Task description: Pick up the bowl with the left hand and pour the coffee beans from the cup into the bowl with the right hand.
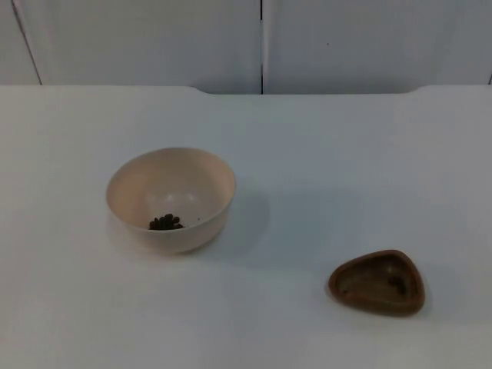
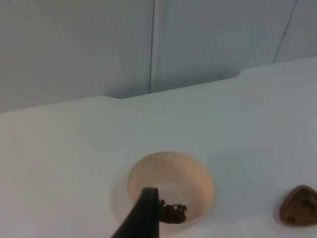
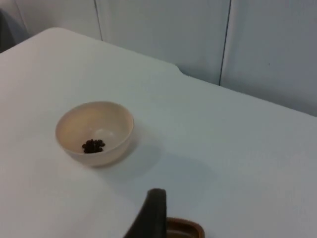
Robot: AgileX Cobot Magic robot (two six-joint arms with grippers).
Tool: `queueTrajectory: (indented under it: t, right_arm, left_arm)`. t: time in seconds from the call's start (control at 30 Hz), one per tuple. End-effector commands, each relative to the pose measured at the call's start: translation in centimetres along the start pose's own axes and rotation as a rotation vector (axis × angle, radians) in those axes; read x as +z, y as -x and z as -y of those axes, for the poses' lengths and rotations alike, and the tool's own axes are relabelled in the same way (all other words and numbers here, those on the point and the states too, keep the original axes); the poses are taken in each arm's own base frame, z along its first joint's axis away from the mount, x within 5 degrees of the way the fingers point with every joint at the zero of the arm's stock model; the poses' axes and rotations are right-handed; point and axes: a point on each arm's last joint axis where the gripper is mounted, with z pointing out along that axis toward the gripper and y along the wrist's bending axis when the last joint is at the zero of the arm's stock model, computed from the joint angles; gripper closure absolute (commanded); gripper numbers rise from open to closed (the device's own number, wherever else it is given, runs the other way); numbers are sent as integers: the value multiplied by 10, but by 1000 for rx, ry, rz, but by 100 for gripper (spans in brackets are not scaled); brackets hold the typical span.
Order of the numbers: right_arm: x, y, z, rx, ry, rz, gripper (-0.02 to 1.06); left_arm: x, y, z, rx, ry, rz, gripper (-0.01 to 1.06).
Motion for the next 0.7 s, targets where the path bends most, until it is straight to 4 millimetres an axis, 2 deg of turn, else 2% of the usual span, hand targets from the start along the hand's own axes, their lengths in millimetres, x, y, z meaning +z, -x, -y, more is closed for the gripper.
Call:
queueTrajectory:
  t: [0.0,0.3,0.53,0.67]
  right_arm:
    - [-1,-6,0,-6,1,-12,22]
    - [-13,-28,-4,0,17,-47,22]
    - [-26,-38,-6,2,27,-84,22]
    - [-36,-46,-7,-1,36,-108,22]
  left_arm:
    - [-9,-8,3,20,-8,-19,11]
    - [-30,-26,10,65,-18,-65,11]
    - [-23,-46,9,54,-23,-113,11]
    - [-26,-58,9,59,-22,-95,11]
